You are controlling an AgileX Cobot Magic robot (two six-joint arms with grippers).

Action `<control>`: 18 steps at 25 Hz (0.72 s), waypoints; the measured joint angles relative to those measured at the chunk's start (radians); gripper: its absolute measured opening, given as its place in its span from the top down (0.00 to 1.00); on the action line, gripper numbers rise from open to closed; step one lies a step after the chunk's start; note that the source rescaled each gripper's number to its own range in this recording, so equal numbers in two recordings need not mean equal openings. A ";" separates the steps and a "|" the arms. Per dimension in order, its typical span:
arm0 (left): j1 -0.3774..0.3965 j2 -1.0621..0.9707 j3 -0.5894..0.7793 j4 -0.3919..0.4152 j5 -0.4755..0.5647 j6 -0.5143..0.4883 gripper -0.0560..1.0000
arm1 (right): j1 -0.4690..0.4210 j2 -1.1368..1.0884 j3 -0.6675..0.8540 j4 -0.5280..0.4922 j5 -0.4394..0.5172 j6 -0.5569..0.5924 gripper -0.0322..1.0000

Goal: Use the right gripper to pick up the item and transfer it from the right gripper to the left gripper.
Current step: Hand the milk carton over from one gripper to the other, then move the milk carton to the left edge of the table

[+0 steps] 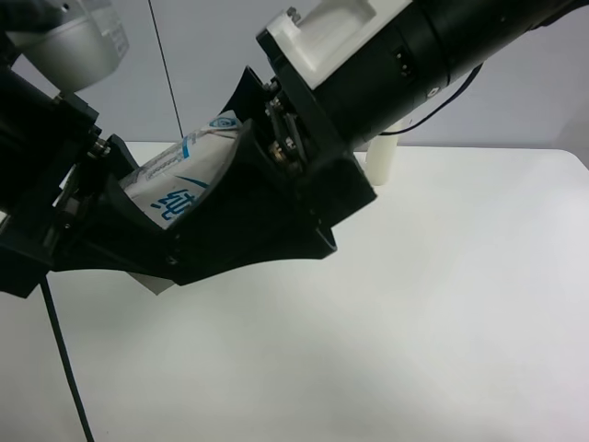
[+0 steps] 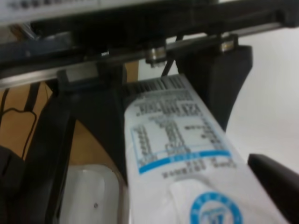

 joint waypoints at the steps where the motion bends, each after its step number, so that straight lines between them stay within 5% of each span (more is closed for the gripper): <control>1: 0.000 0.000 0.000 0.000 0.000 0.000 0.94 | 0.000 -0.009 0.000 -0.021 0.001 0.003 0.00; 18: 0.000 0.000 0.000 0.000 0.002 0.000 0.94 | 0.000 -0.302 0.000 -0.602 0.187 0.477 0.00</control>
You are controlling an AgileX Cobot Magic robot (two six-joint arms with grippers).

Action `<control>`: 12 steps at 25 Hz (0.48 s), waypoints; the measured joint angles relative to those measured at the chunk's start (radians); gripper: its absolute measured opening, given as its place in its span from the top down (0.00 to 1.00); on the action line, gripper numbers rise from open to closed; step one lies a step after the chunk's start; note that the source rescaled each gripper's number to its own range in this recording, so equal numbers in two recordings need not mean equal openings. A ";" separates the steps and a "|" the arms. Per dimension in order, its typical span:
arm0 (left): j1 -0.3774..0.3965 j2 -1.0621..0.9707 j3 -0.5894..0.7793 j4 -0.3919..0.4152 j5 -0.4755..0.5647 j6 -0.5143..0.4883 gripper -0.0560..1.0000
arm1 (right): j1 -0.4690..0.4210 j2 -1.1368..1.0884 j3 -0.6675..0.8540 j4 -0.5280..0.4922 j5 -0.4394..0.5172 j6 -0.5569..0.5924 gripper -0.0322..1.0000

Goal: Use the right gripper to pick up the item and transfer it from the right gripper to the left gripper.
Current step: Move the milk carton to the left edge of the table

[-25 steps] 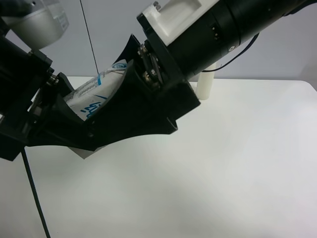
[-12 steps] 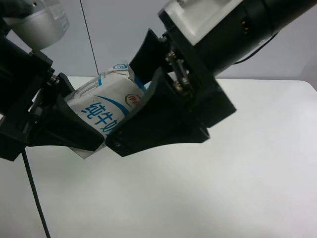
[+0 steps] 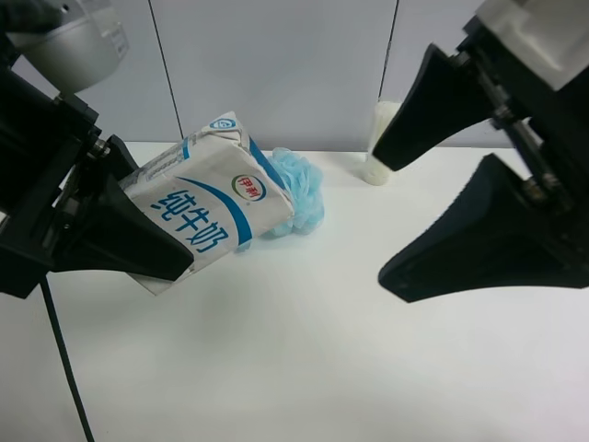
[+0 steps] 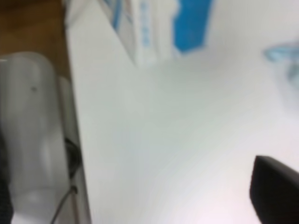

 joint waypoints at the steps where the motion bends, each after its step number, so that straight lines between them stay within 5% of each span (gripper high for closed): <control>1: 0.000 0.000 0.000 0.000 0.000 0.000 0.94 | 0.000 -0.020 0.000 -0.029 0.000 0.026 0.00; 12: 0.000 0.000 0.000 0.000 0.016 0.000 0.94 | 0.000 -0.339 0.074 -0.236 0.000 0.331 0.00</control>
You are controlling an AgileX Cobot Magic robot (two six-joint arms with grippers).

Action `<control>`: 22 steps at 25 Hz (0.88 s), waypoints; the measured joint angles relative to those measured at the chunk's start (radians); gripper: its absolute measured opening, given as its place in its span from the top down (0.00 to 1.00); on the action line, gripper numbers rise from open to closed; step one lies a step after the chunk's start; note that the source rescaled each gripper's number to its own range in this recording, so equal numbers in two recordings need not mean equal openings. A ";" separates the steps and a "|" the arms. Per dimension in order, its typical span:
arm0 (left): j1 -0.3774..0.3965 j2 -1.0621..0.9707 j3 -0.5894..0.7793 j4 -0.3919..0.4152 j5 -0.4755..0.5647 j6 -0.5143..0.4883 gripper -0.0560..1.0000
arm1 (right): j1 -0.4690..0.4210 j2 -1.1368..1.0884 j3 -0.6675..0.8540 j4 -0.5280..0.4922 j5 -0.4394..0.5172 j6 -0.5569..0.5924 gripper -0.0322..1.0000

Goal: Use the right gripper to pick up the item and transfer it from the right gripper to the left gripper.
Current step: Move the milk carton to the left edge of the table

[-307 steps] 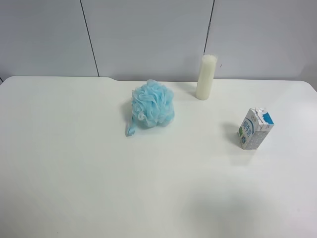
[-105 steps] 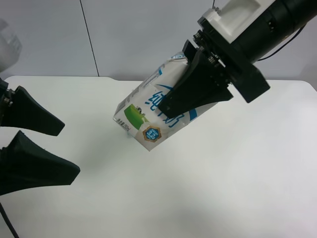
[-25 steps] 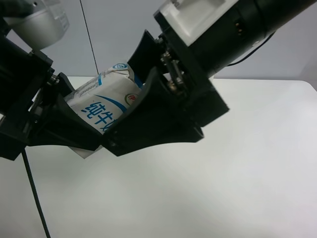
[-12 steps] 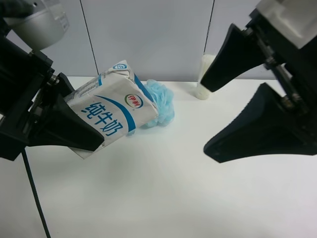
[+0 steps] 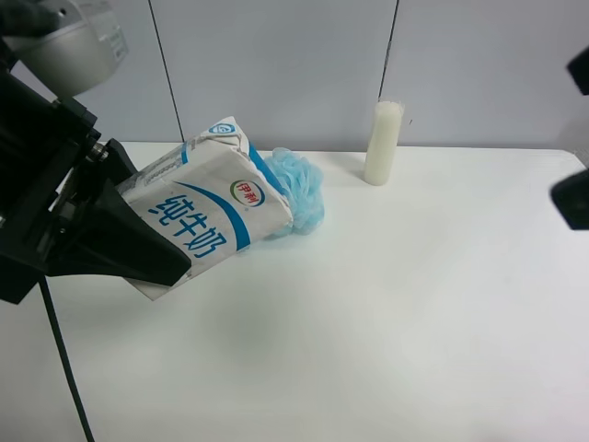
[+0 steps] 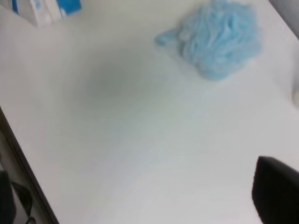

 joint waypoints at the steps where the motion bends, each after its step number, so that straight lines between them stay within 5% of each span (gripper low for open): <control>1: 0.000 0.000 0.000 0.000 0.000 0.000 0.94 | 0.000 -0.037 0.033 -0.006 0.001 0.023 0.00; 11: 0.000 0.000 0.000 0.001 0.000 0.000 0.94 | 0.000 -0.507 0.444 -0.063 -0.003 0.241 0.00; 22: 0.000 0.000 0.000 0.001 -0.002 0.000 0.94 | 0.000 -0.739 0.617 -0.088 -0.136 0.322 0.00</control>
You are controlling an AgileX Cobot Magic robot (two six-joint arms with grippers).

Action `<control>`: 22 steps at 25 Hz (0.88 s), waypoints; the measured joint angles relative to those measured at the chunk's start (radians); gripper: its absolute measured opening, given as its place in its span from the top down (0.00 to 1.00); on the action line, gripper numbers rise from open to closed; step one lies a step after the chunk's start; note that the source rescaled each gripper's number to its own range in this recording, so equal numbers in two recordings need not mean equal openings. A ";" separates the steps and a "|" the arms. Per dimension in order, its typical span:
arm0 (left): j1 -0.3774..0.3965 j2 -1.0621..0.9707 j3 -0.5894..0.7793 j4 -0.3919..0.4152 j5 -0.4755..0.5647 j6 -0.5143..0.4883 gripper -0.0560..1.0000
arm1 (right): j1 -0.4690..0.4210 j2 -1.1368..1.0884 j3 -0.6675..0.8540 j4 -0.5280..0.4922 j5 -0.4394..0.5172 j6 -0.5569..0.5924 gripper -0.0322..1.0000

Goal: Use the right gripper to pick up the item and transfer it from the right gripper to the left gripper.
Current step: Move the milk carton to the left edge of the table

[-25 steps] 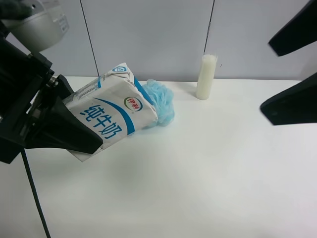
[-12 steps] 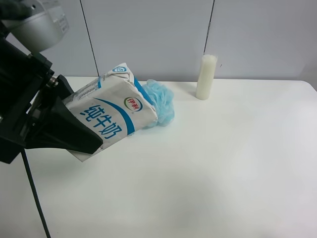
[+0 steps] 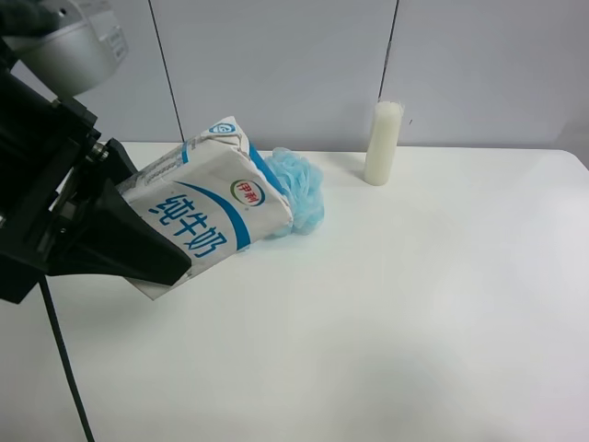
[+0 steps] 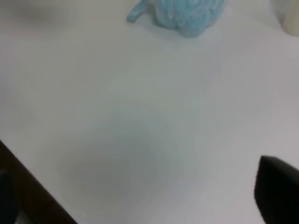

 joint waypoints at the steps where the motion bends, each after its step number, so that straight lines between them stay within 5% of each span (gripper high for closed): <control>1: 0.000 0.000 0.000 0.000 -0.001 0.000 0.94 | 0.000 0.000 0.000 0.000 -0.001 0.005 0.00; 12: 0.000 0.000 0.000 0.000 -0.014 0.000 0.94 | -0.025 0.000 0.000 -0.001 -0.009 0.005 0.00; 22: 0.000 0.000 0.000 0.000 -0.033 0.000 0.94 | -0.399 -0.058 0.000 -0.001 -0.015 0.005 0.00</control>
